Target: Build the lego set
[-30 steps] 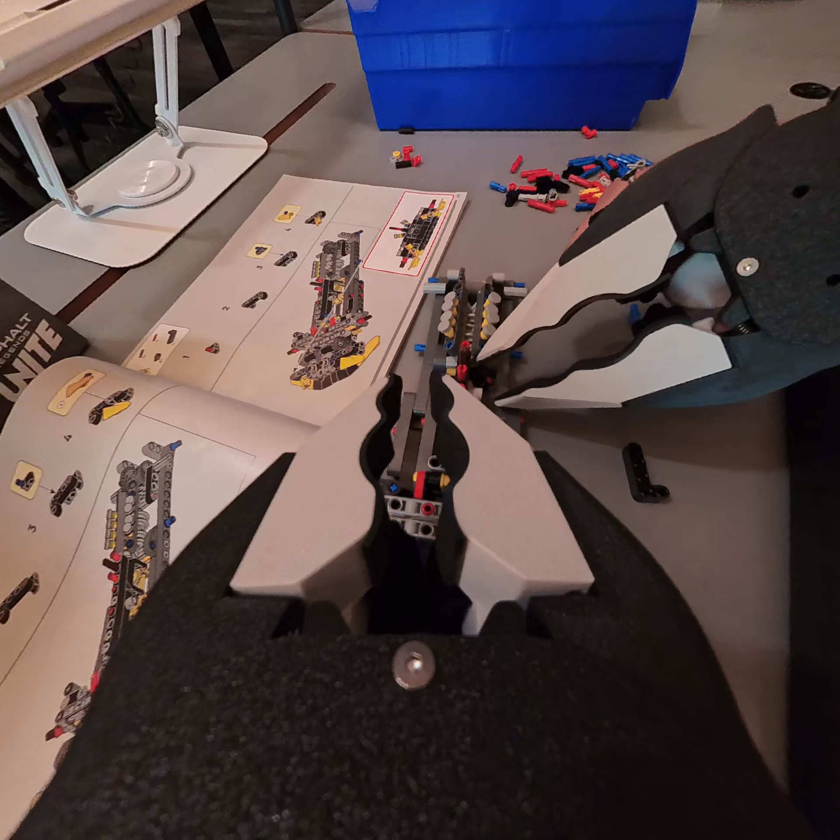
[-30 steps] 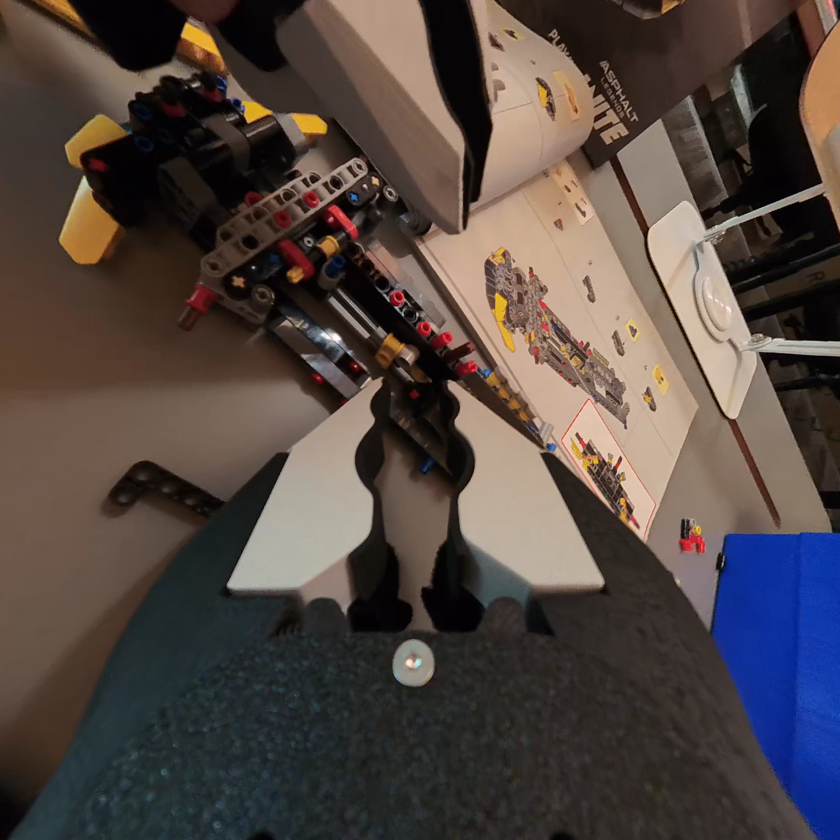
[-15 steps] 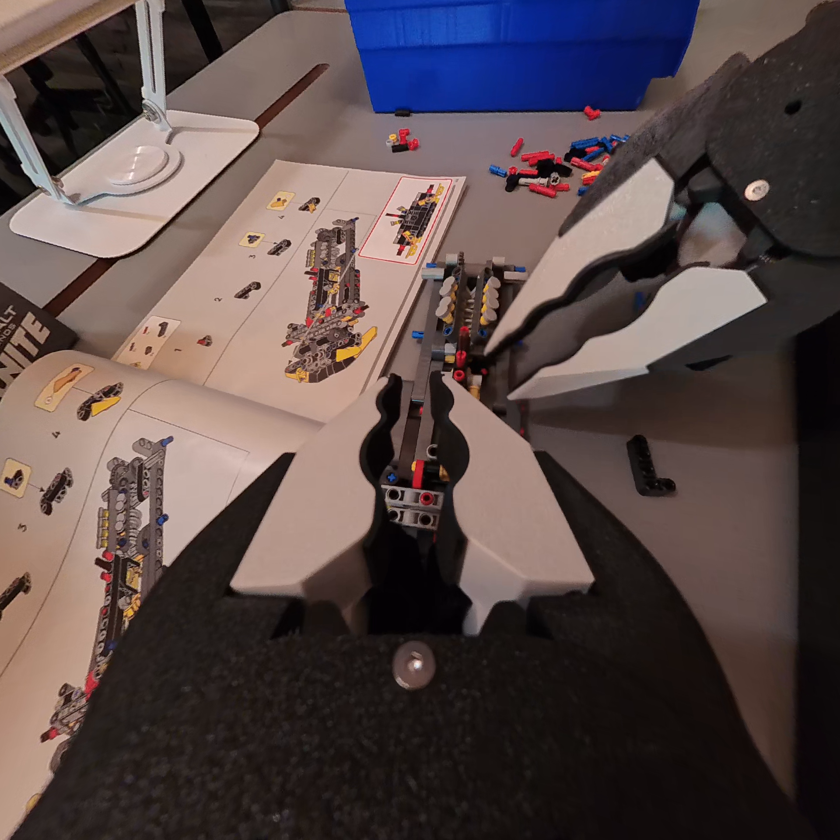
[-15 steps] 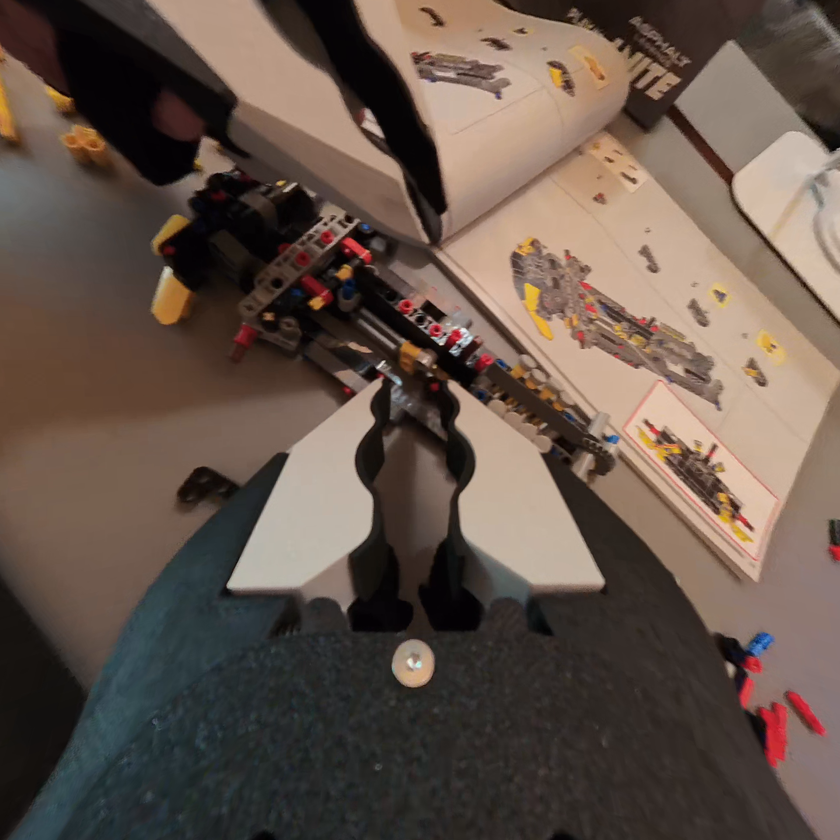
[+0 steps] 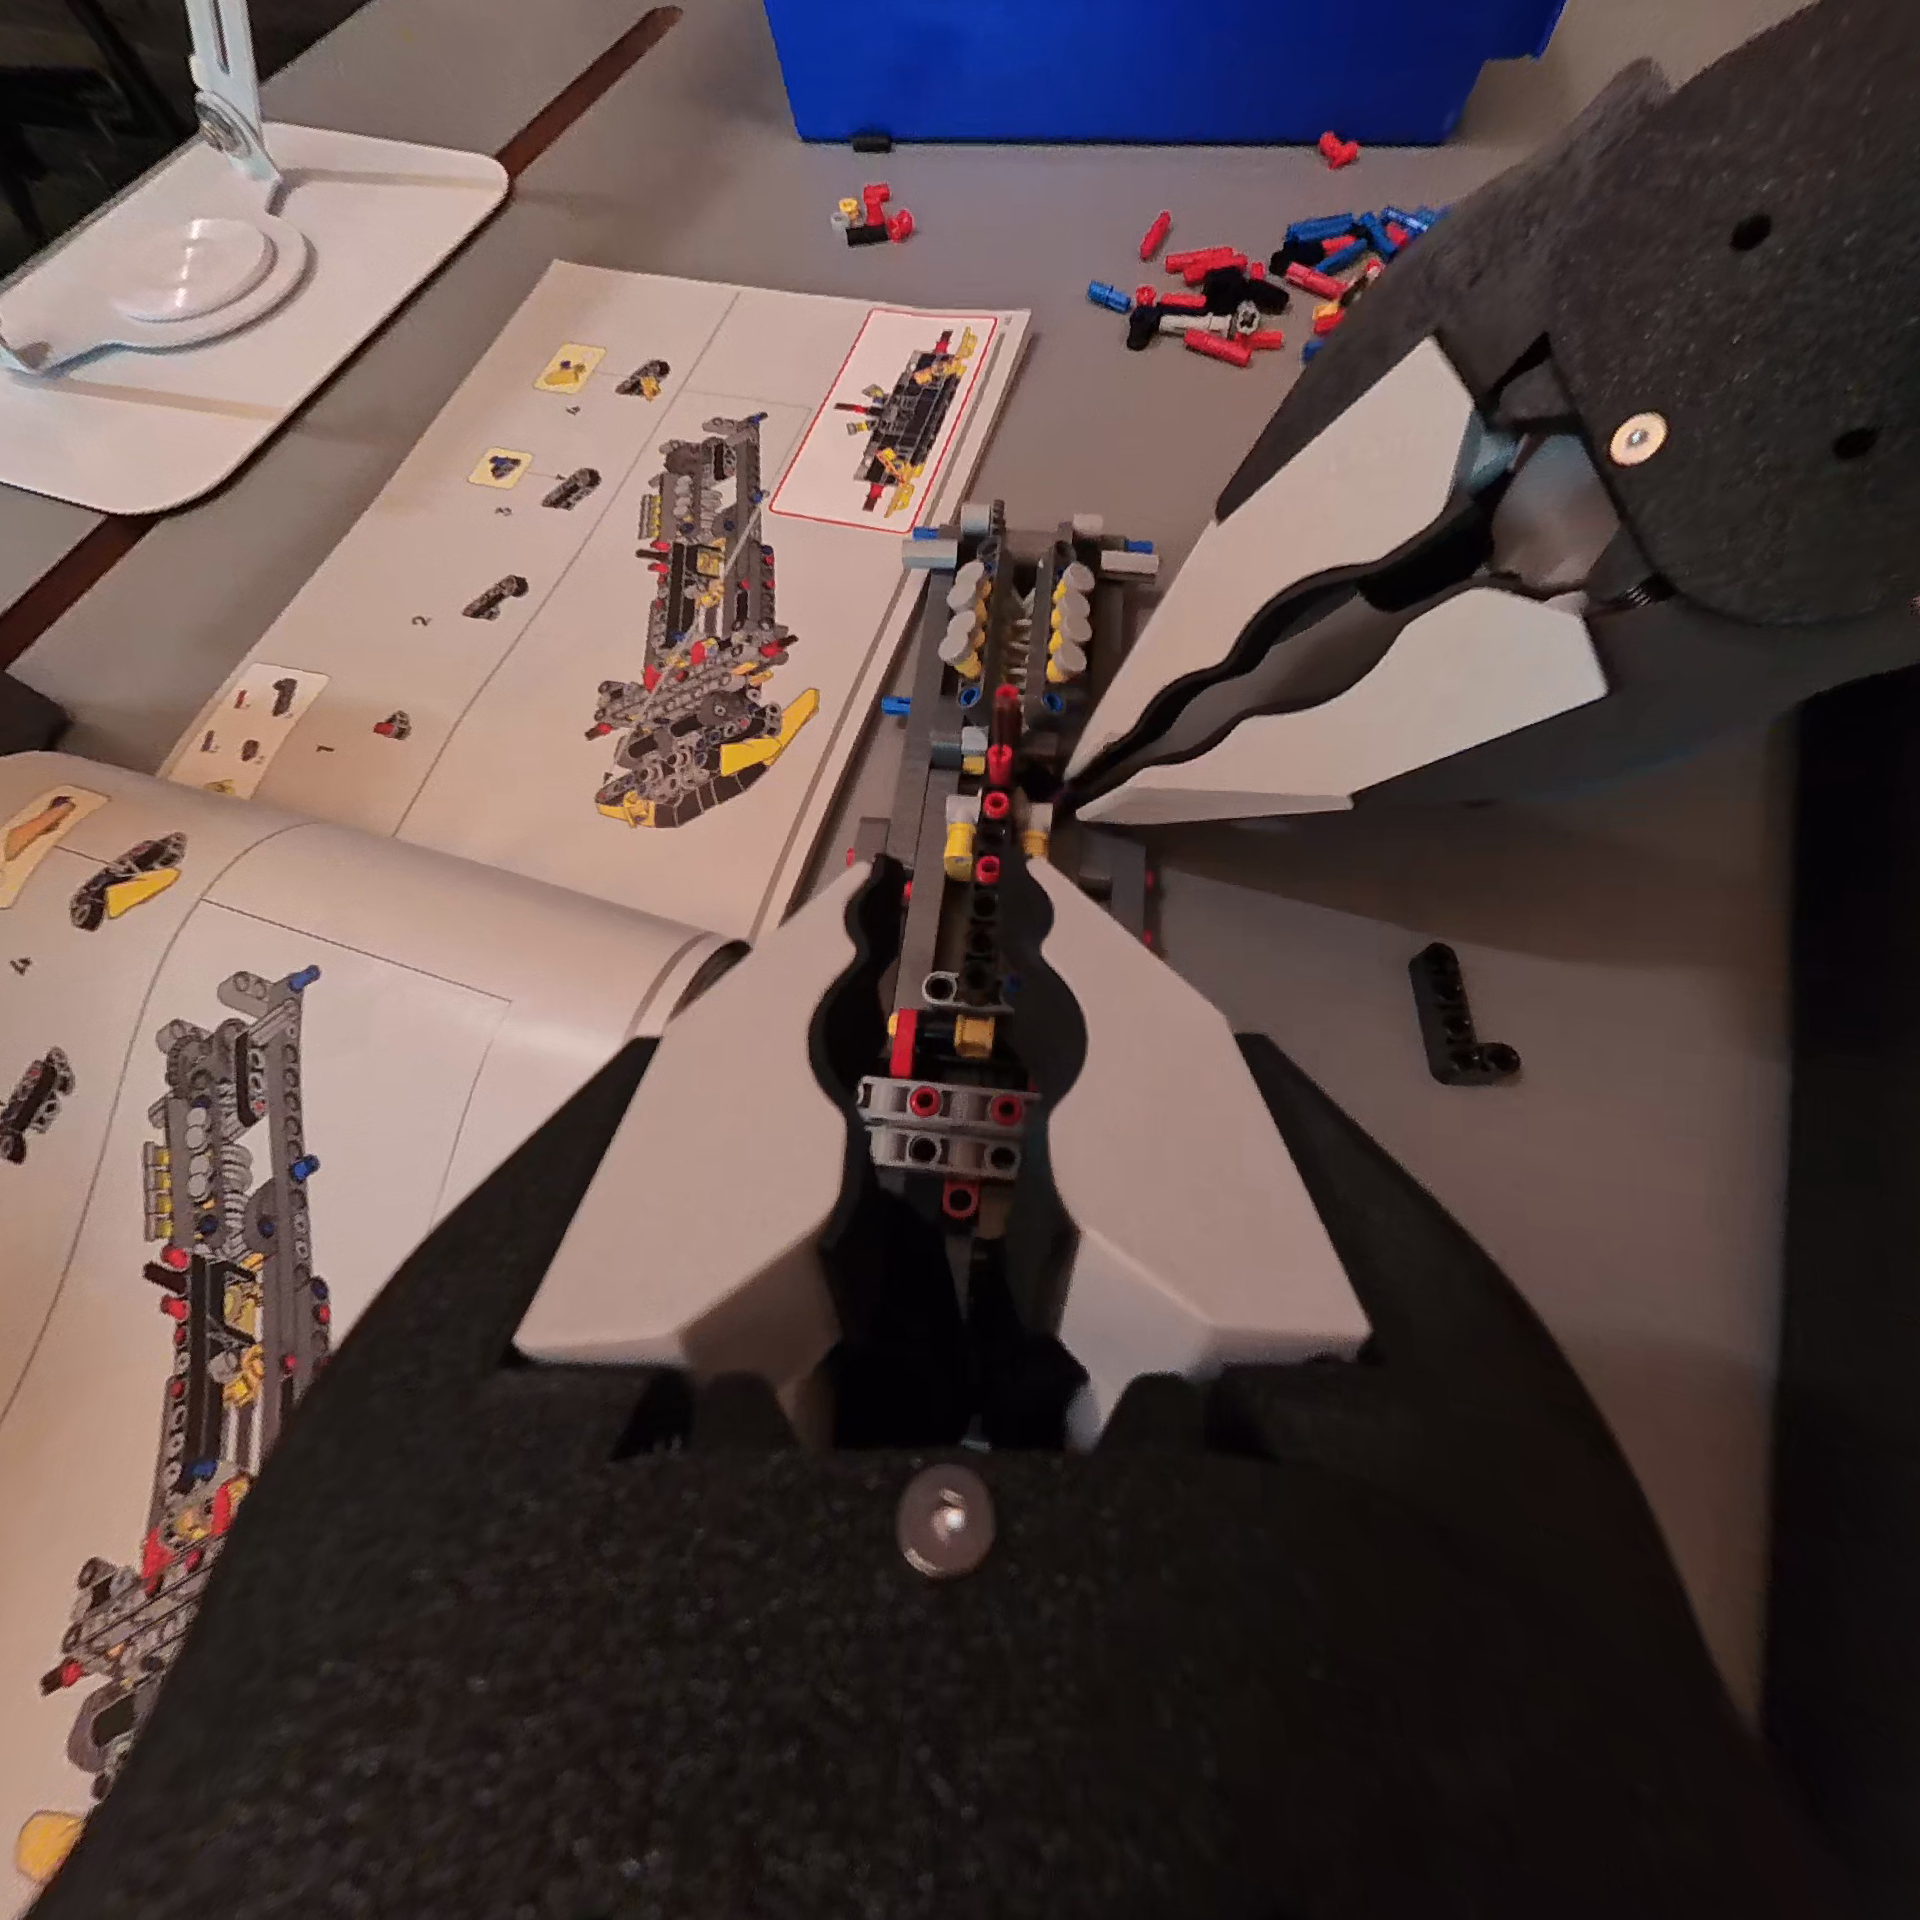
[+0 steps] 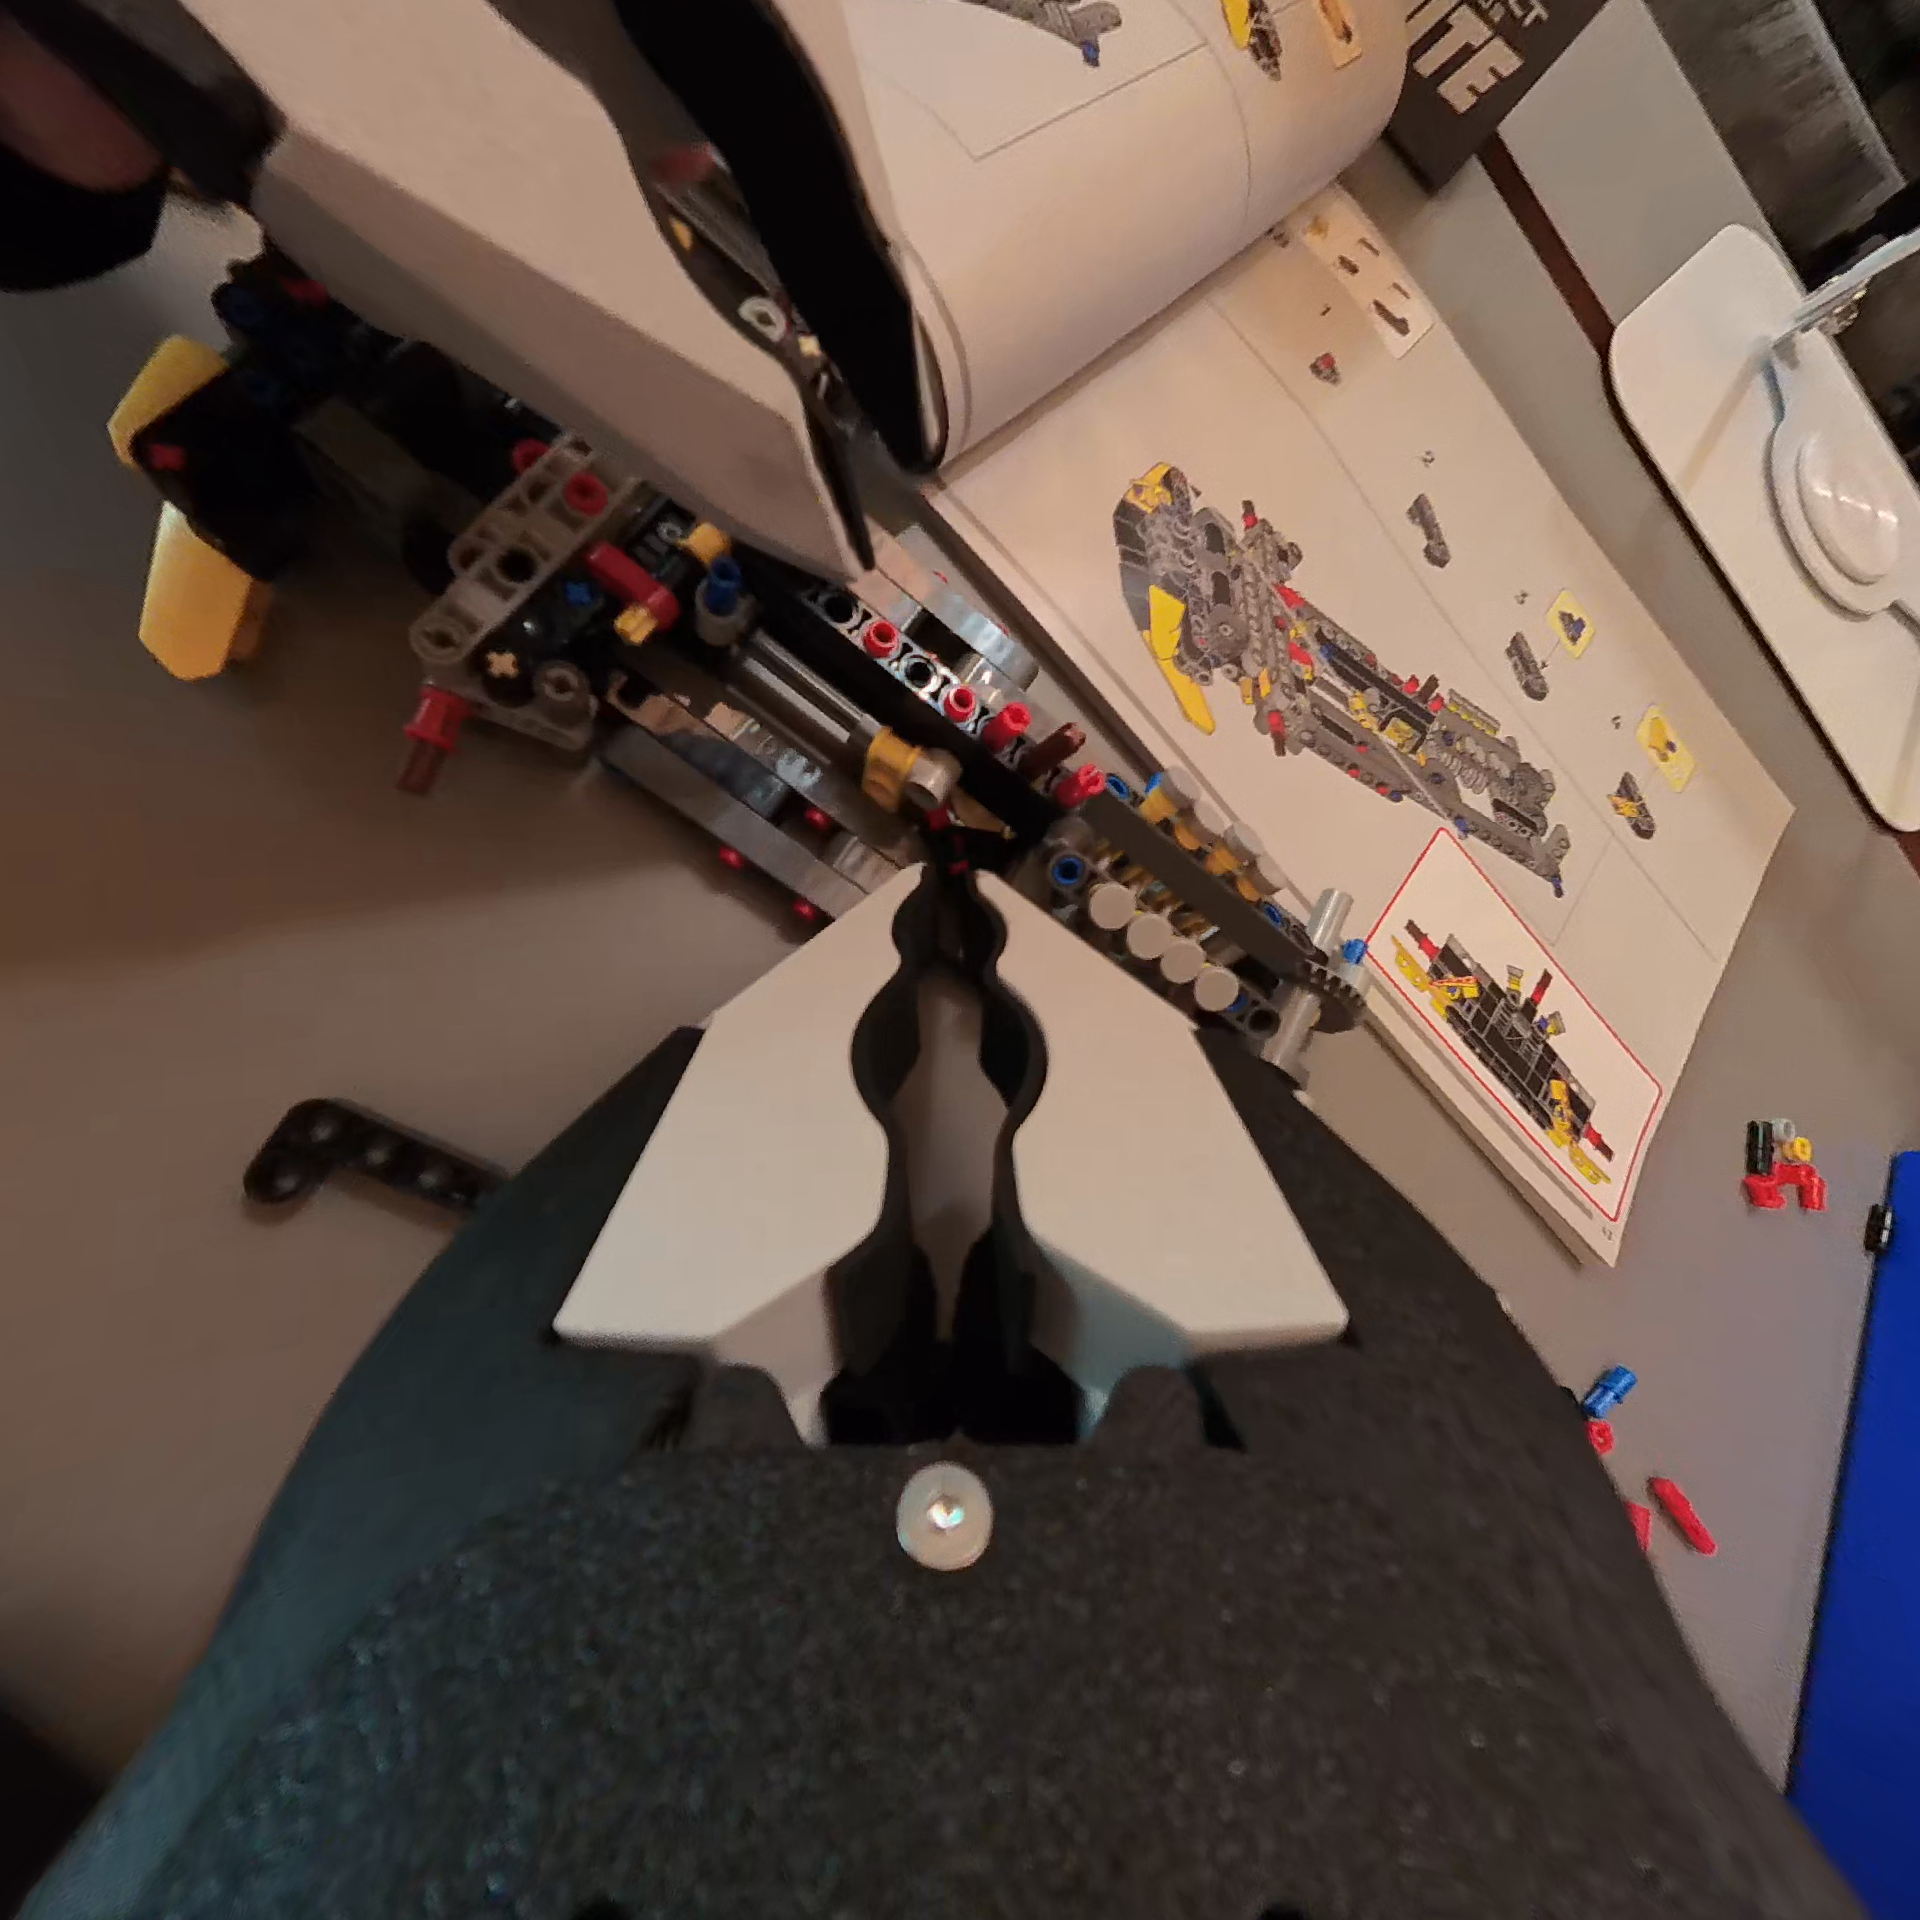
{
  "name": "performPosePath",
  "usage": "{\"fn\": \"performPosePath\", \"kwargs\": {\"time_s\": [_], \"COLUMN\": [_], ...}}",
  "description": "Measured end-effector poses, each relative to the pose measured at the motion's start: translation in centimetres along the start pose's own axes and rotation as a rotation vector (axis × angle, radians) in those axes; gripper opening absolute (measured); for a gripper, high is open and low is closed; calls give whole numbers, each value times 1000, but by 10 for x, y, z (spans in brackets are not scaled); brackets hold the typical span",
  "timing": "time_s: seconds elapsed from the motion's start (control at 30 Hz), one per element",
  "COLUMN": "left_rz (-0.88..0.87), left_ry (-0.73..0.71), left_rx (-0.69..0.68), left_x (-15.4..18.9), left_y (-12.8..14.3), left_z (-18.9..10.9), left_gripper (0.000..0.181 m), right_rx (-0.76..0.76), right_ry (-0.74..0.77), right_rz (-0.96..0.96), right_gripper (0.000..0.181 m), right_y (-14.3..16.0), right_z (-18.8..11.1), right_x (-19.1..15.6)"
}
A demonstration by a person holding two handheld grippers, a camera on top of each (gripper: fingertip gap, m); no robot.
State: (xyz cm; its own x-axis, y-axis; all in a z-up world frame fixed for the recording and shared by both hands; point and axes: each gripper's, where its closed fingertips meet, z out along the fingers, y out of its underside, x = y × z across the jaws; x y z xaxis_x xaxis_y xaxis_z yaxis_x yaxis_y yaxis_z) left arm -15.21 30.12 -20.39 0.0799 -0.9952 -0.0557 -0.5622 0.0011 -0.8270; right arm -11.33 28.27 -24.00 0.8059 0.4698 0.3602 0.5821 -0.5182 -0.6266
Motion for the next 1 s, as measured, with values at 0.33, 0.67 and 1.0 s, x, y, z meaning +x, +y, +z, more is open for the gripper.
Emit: {"fn": "performPosePath", "kwargs": {"time_s": [0.33,0.67,1.0], "left_rz": [23,50,-76], "left_ry": [8,-32,39], "left_rx": [-69,-58,53], "left_x": [2,-1,3], "left_y": [14,9,-12], "left_z": [13,9,-4], "left_gripper": [26,25,24], "right_rx": [119,94,405], "right_ry": [-247,-348,-254], "right_rz": [102,47,25], "right_gripper": [2,11,6], "right_y": [-14,-7,-34], "right_z": [-30,-5,-41], "right_x": [4,-18,1]}}
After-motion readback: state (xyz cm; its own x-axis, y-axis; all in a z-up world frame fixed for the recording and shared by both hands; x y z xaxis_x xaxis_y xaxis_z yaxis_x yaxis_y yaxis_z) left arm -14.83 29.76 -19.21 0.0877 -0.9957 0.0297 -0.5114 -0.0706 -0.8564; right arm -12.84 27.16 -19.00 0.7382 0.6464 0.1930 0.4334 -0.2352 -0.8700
